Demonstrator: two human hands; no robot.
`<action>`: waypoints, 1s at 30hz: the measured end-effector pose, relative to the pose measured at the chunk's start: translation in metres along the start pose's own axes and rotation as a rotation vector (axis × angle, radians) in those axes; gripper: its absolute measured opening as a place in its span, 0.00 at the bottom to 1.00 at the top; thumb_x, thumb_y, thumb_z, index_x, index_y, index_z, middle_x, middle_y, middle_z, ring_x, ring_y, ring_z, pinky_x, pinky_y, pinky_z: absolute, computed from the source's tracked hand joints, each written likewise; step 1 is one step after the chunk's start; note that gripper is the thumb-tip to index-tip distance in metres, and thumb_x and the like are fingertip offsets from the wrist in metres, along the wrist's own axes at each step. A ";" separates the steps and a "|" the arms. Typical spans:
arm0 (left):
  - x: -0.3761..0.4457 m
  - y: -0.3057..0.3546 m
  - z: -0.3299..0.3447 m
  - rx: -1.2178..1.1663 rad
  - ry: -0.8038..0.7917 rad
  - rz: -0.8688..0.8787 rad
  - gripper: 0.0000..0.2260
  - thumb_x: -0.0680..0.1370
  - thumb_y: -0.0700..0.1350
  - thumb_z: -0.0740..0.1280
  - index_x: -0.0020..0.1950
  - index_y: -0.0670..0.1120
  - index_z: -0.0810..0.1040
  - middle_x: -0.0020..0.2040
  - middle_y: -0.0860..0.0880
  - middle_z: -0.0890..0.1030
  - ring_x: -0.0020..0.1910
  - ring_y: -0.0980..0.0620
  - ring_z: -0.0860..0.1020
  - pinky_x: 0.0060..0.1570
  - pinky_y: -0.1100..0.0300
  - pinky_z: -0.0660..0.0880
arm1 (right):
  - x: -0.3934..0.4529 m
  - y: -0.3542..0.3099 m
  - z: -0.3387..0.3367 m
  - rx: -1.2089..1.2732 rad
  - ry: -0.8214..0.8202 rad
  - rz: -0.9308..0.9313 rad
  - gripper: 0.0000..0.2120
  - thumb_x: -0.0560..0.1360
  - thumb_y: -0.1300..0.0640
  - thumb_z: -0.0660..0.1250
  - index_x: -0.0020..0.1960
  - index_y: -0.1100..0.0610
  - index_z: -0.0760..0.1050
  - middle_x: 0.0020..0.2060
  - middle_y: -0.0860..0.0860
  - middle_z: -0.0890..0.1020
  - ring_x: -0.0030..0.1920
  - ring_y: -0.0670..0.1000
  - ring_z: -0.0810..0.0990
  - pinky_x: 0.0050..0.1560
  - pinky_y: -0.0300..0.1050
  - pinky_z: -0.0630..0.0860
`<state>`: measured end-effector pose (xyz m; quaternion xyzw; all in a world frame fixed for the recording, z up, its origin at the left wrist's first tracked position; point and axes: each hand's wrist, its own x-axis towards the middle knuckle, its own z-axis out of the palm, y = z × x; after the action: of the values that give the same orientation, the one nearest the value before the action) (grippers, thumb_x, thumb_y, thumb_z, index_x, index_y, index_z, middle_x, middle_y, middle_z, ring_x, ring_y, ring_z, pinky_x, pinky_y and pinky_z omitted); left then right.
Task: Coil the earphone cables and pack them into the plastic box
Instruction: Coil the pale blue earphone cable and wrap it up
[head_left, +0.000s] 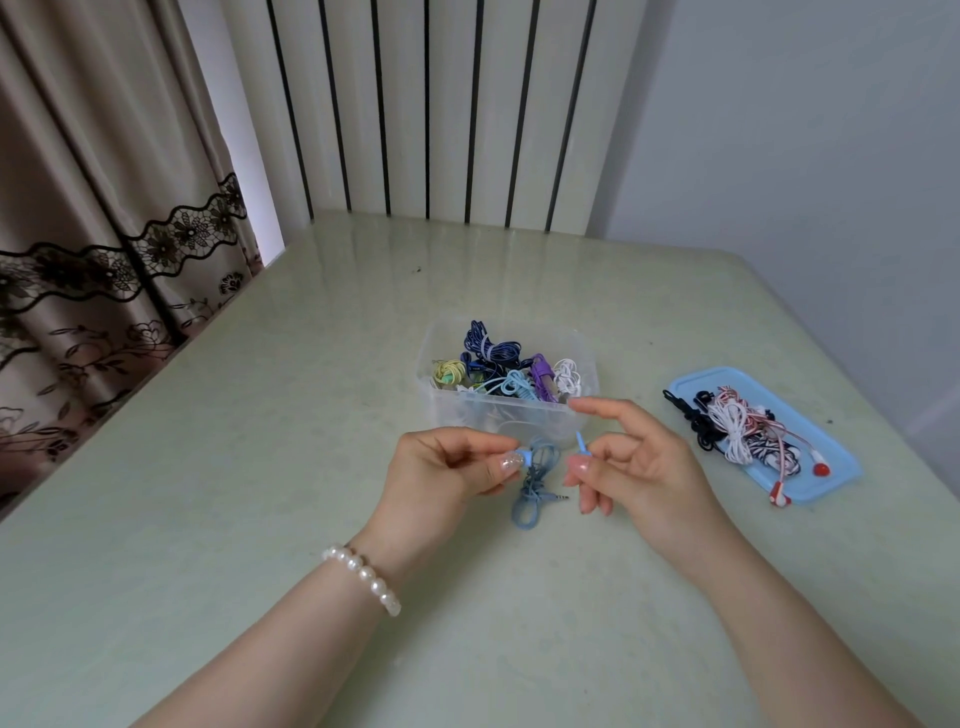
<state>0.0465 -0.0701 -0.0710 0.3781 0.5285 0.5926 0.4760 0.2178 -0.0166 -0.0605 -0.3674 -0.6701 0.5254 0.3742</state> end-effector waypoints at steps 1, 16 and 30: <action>0.000 -0.001 0.002 -0.018 0.006 -0.004 0.09 0.68 0.28 0.69 0.38 0.41 0.81 0.30 0.48 0.82 0.29 0.55 0.80 0.34 0.66 0.78 | -0.001 0.000 0.004 -0.008 0.001 -0.022 0.15 0.71 0.70 0.67 0.52 0.54 0.78 0.27 0.53 0.78 0.26 0.50 0.75 0.27 0.37 0.69; -0.007 0.004 0.008 -0.336 -0.065 -0.163 0.08 0.67 0.30 0.66 0.38 0.40 0.83 0.33 0.43 0.83 0.30 0.52 0.82 0.32 0.65 0.79 | -0.002 0.004 0.023 0.110 0.080 -0.022 0.03 0.67 0.60 0.73 0.37 0.56 0.79 0.26 0.50 0.79 0.25 0.47 0.75 0.29 0.35 0.70; -0.003 0.000 0.008 -0.356 -0.121 -0.156 0.06 0.62 0.34 0.68 0.34 0.40 0.84 0.33 0.43 0.83 0.31 0.52 0.82 0.32 0.65 0.79 | -0.001 0.001 0.022 0.163 0.021 -0.001 0.03 0.66 0.61 0.69 0.38 0.60 0.80 0.27 0.53 0.79 0.26 0.48 0.74 0.29 0.37 0.70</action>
<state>0.0550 -0.0706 -0.0694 0.2807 0.4137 0.6142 0.6106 0.1989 -0.0273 -0.0654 -0.3410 -0.6212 0.5741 0.4100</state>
